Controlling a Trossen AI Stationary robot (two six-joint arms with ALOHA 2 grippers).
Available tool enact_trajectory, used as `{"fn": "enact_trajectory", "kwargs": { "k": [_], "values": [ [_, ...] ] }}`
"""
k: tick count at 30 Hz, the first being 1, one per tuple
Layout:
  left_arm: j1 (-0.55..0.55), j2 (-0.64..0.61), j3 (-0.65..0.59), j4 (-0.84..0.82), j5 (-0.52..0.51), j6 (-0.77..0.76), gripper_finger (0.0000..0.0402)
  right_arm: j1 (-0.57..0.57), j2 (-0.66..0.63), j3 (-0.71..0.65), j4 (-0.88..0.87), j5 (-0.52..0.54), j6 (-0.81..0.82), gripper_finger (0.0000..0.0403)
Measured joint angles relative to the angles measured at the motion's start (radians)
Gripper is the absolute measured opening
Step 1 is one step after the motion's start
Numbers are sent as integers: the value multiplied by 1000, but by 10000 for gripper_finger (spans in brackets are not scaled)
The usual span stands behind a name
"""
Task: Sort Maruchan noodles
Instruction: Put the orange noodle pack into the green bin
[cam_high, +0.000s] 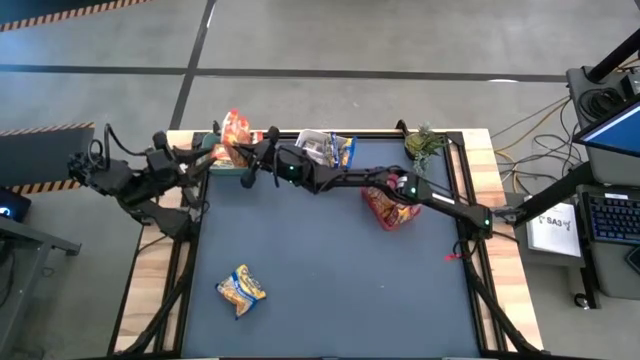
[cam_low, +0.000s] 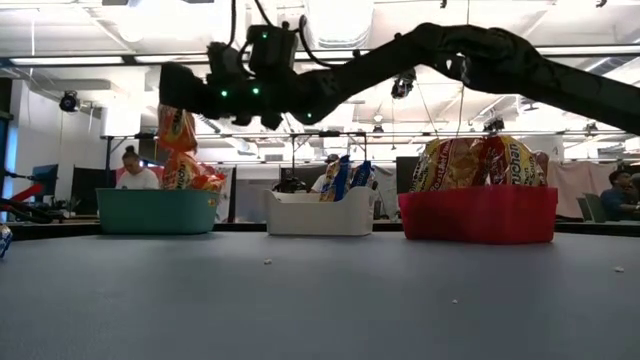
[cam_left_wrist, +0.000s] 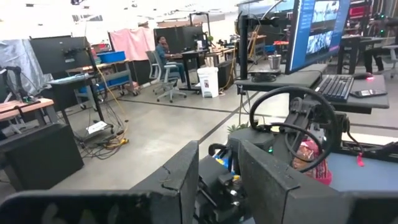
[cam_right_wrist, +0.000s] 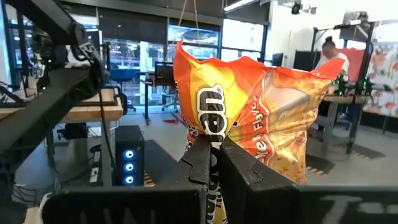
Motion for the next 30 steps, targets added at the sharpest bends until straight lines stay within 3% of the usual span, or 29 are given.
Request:
{"fn": "enact_trajectory", "kwargs": {
  "k": [9,13,17,21,26,30],
  "values": [
    [0,13,-18,-4,-8,-43,98,52,-16,37,-24,5,-152,9],
    [0,19,-18,-5,-49,-47,98,99,-55,37,-120,121,-341,9],
    [0,12,-18,-2,-53,-63,98,155,-118,37,-351,261,-548,9],
    [0,14,-18,-3,-52,-123,98,211,-179,37,-643,390,-626,9],
    [0,34,-18,-64,-13,-245,101,266,-245,37,-969,648,-651,9],
    [0,74,-28,-130,71,-393,122,306,-293,37,-1242,711,-551,9]
  ]
}}
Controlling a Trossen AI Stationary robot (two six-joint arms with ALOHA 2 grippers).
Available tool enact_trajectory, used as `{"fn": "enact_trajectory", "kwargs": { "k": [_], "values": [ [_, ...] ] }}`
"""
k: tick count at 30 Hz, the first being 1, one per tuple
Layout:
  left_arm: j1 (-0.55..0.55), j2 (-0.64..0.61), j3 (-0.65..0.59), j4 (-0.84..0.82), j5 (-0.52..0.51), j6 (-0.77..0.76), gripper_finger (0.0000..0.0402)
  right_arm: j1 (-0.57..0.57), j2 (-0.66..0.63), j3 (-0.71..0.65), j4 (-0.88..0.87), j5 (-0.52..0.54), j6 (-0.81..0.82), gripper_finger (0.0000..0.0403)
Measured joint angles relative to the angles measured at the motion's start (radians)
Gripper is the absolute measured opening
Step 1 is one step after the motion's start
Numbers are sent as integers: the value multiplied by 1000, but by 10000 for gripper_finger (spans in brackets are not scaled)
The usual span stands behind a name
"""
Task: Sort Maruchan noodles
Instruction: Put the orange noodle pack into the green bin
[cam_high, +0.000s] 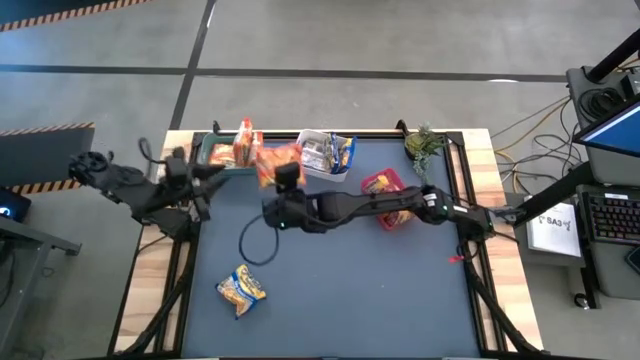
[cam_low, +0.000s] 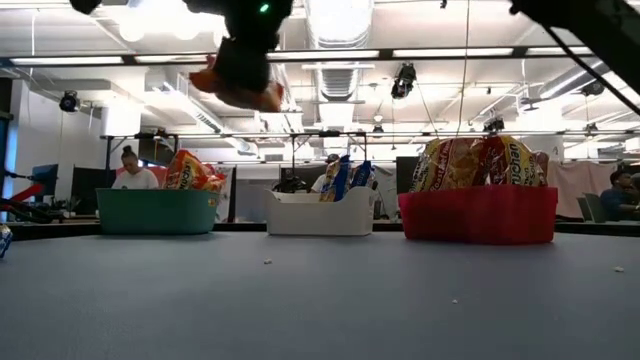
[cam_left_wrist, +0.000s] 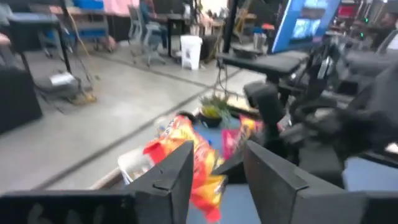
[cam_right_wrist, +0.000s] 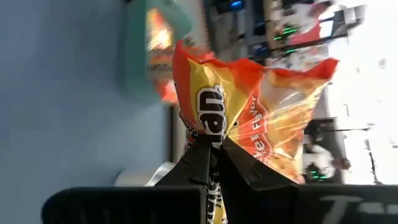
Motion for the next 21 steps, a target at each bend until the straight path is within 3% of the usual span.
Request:
{"fn": "enact_trajectory", "kwargs": {
  "k": [12,16,21],
  "values": [
    [5,148,-113,44,-11,-271,244,129,-33,-1,-450,151,270,9],
    [10,179,-155,140,-37,-281,256,144,-34,-2,-613,154,406,9],
    [23,197,-213,327,-7,-182,256,155,-44,-2,-815,161,588,9]
  ]
}}
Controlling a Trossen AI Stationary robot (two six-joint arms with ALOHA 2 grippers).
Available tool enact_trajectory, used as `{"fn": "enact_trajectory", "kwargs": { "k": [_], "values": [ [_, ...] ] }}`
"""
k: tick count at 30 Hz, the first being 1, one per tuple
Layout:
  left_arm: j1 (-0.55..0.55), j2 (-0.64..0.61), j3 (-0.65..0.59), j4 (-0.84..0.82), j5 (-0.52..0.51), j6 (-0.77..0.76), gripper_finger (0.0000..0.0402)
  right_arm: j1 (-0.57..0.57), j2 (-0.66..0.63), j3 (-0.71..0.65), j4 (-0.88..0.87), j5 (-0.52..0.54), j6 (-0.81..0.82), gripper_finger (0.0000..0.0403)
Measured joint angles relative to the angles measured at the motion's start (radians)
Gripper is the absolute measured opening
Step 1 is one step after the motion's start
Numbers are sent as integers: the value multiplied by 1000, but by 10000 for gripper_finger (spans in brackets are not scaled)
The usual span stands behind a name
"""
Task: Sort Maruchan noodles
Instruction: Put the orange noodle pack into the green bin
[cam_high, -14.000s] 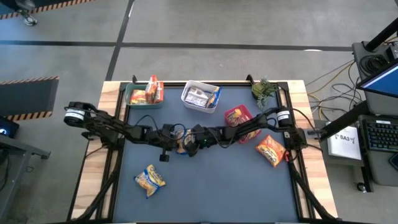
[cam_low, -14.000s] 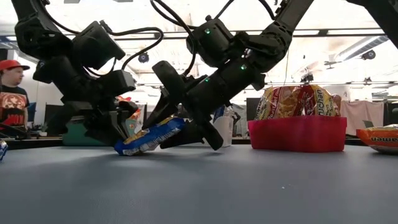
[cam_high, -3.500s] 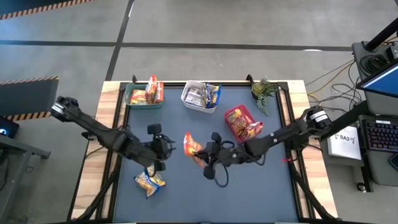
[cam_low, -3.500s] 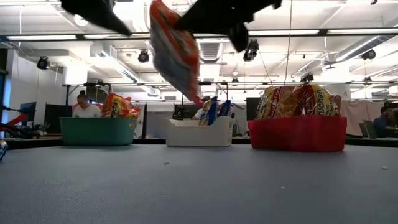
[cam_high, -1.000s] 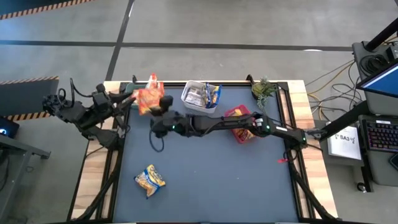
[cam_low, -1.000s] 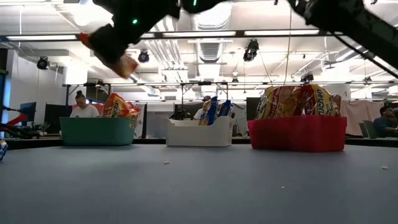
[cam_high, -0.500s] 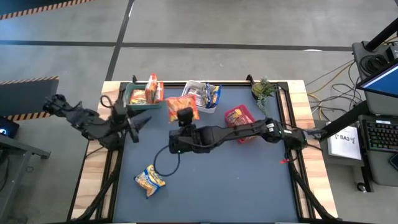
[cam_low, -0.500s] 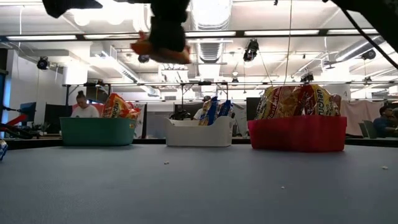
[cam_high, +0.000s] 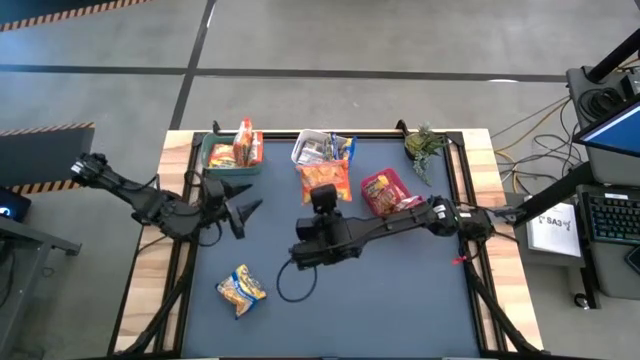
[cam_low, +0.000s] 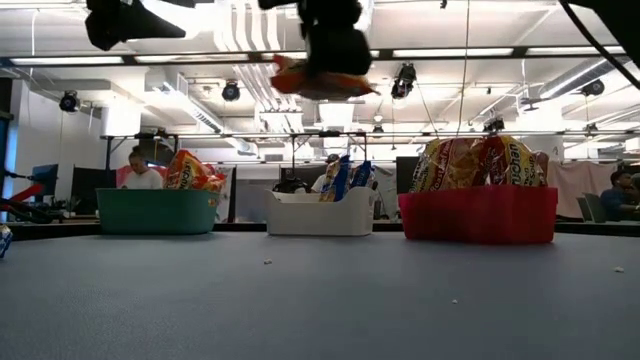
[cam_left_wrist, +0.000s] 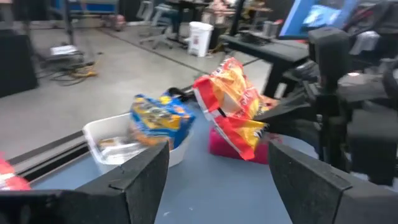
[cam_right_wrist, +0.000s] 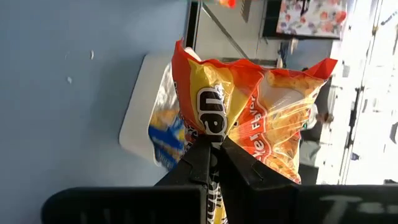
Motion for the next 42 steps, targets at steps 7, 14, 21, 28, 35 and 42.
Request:
{"fn": "enact_trajectory", "kwargs": {
  "k": [7,14,21,28,35,42],
  "values": [
    [-1,16,-83,157,77,50,256,90,-15,-15,-81,19,130,9],
    [-1,21,-179,362,188,103,256,187,-75,-79,-74,22,193,9],
    [4,65,-270,697,328,171,256,239,-148,-244,14,20,192,9],
    [21,183,-283,822,354,163,256,238,-188,-392,127,23,162,9],
    [114,379,-281,1030,421,171,256,236,-188,-467,160,112,85,9],
    [244,590,-281,1286,616,166,255,236,-188,-505,168,181,17,9]
  ]
}}
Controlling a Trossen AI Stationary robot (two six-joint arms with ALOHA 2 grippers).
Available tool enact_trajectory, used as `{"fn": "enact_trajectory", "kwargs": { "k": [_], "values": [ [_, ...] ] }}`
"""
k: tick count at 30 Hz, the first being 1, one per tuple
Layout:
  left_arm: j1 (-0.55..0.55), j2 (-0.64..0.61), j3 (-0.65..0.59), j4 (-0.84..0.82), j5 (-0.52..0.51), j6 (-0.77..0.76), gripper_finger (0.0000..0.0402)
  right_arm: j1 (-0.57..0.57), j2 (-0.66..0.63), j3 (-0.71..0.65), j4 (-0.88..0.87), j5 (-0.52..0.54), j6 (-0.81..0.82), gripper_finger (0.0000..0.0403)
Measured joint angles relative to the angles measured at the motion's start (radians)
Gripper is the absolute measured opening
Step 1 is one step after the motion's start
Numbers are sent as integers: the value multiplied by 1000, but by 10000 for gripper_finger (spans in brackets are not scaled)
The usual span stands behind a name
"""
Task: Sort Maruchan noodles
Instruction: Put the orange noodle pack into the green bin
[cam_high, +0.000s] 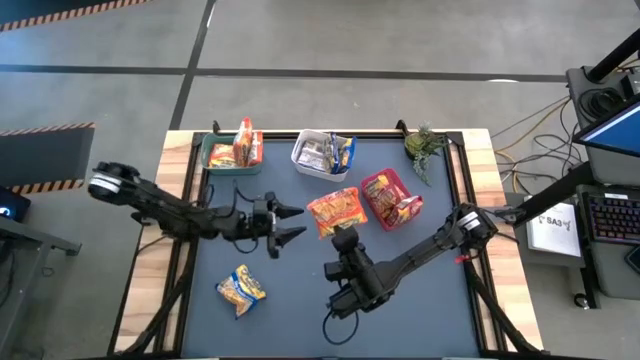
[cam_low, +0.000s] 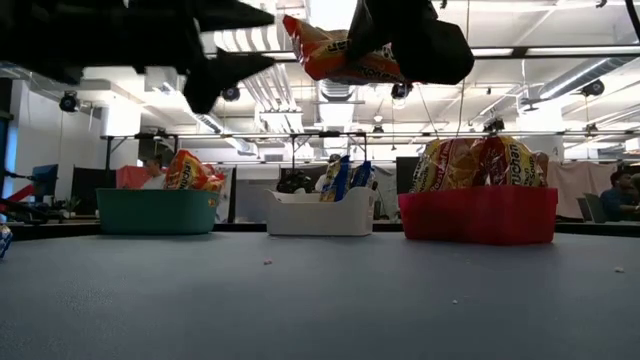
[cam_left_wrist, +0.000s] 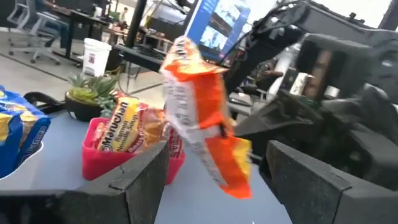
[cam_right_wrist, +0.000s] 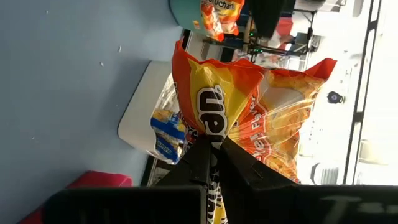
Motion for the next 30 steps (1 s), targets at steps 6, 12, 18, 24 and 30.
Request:
{"fn": "enact_trajectory", "kwargs": {
  "k": [6,12,18,24,30],
  "values": [
    [70,149,8,185,72,-17,255,0,0,10,-2,-1,-12,9],
    [113,265,64,285,175,-30,255,-2,0,12,-5,-2,-24,9],
    [118,345,139,300,203,-30,255,-1,0,11,-5,-8,-2,9],
    [123,363,159,301,212,-30,255,-2,0,11,-5,-34,4,9],
    [133,360,169,302,215,-32,238,-2,0,11,-1,-39,3,9]
  ]
}}
